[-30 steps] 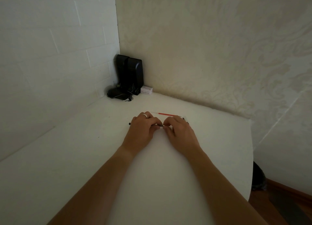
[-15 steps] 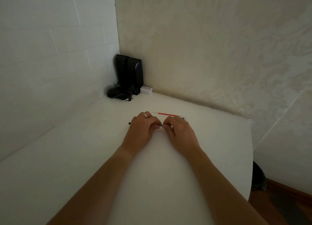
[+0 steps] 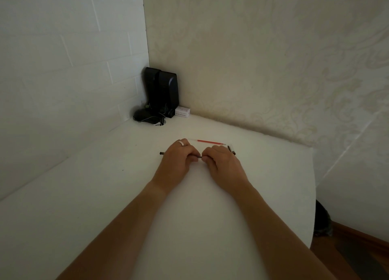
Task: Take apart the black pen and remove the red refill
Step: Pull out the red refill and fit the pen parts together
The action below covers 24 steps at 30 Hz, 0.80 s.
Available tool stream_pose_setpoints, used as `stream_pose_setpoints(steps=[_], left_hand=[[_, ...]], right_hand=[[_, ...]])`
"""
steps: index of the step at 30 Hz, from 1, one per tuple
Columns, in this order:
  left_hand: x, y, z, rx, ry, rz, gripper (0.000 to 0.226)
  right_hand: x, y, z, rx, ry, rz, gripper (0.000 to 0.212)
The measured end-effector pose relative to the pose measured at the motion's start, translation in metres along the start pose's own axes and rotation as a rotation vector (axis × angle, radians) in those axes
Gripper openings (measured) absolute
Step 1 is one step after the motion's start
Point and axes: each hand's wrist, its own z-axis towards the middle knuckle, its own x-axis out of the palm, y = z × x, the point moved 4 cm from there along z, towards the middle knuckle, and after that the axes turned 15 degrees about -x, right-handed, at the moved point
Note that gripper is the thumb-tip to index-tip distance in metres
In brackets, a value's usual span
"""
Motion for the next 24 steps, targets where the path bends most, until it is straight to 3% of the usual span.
stream_pose_setpoints(steps=[16, 18, 20, 22, 24], left_hand=[[0.0, -0.005, -0.001, 0.032, -0.04, 0.003, 0.011], [0.0, -0.004, 0.0, 0.015, -0.058, 0.004, 0.011], [-0.001, -0.003, 0.002, -0.009, -0.081, 0.004, 0.013], [-0.002, -0.001, 0.003, -0.034, -0.101, 0.003, 0.016], [-0.001, 0.001, 0.004, -0.039, -0.1, 0.016, 0.018]], right_hand=[[0.007, -0.008, 0.001, 0.036, 0.063, 0.08, 0.019], [0.004, -0.008, 0.001, 0.076, -0.004, 0.056, 0.018], [-0.007, -0.012, 0.0, 0.174, -0.198, 0.001, 0.017], [-0.017, -0.022, -0.007, 0.343, -0.381, -0.083, 0.009], [-0.02, -0.031, -0.014, 0.511, -0.413, -0.163, 0.008]])
